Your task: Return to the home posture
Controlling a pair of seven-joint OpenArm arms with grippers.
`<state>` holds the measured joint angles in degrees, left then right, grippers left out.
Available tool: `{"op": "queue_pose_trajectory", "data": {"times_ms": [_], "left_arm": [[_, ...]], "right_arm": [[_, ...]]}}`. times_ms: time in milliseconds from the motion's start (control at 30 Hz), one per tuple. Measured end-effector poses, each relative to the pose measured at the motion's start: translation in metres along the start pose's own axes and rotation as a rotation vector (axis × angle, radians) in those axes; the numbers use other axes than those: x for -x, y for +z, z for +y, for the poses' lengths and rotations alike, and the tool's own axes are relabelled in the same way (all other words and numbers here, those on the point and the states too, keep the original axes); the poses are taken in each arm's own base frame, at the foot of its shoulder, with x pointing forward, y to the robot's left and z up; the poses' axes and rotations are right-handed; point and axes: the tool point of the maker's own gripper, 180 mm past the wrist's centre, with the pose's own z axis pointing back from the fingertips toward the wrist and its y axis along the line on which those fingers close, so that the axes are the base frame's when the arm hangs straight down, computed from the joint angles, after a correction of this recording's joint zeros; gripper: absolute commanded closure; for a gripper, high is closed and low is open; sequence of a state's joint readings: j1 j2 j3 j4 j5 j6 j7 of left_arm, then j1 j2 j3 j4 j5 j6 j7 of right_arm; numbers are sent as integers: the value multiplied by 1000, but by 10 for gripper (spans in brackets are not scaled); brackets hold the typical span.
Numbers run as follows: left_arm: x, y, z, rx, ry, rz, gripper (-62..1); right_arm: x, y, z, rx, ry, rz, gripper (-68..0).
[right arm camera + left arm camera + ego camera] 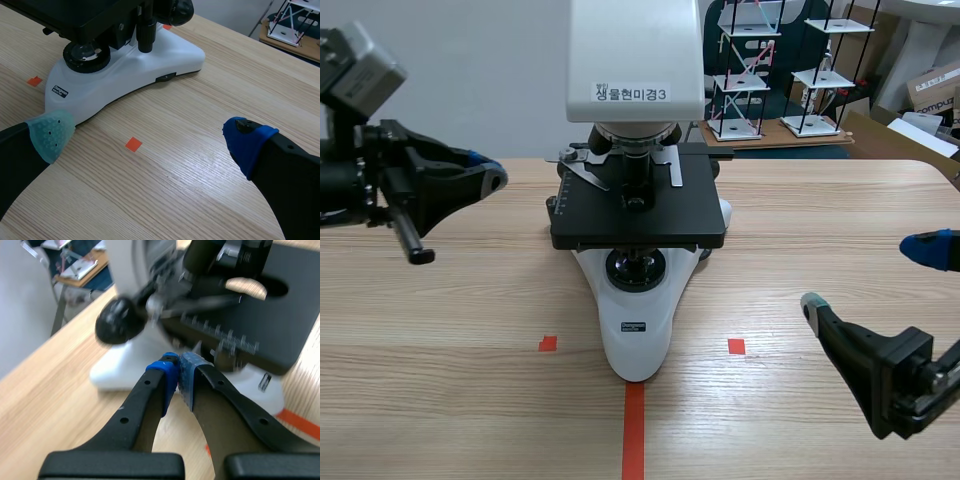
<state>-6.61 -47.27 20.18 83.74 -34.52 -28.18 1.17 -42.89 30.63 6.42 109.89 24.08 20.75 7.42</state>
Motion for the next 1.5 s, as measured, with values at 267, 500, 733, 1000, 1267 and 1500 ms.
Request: {"op": "queue_pose_trajectory", "data": {"times_ms": [267, 500, 733, 1000, 1267, 1500], "left_arm": [[-10, 57, 3, -119, 11, -87, -16], [-8, 97, -26, -170, 0, -151, -16], [13, 121, -63, -244, -17, -153, -136], [40, 138, -94, -332, 56, -86, -623], [39, 149, -110, -357, 133, -124, -623], [38, 148, -109, -356, 130, -126, -623]], "right_arm": [[0, 0, 0, 0, 0, 0, -663], [0, 0, 0, 0, 0, 0, -663], [0, 0, 0, 0, 0, 0, -663], [0, 0, 0, 0, 0, 0, -663], [0, 0, 0, 0, 0, 0, -663], [0, 0, 0, 0, 0, 0, -663]]}}
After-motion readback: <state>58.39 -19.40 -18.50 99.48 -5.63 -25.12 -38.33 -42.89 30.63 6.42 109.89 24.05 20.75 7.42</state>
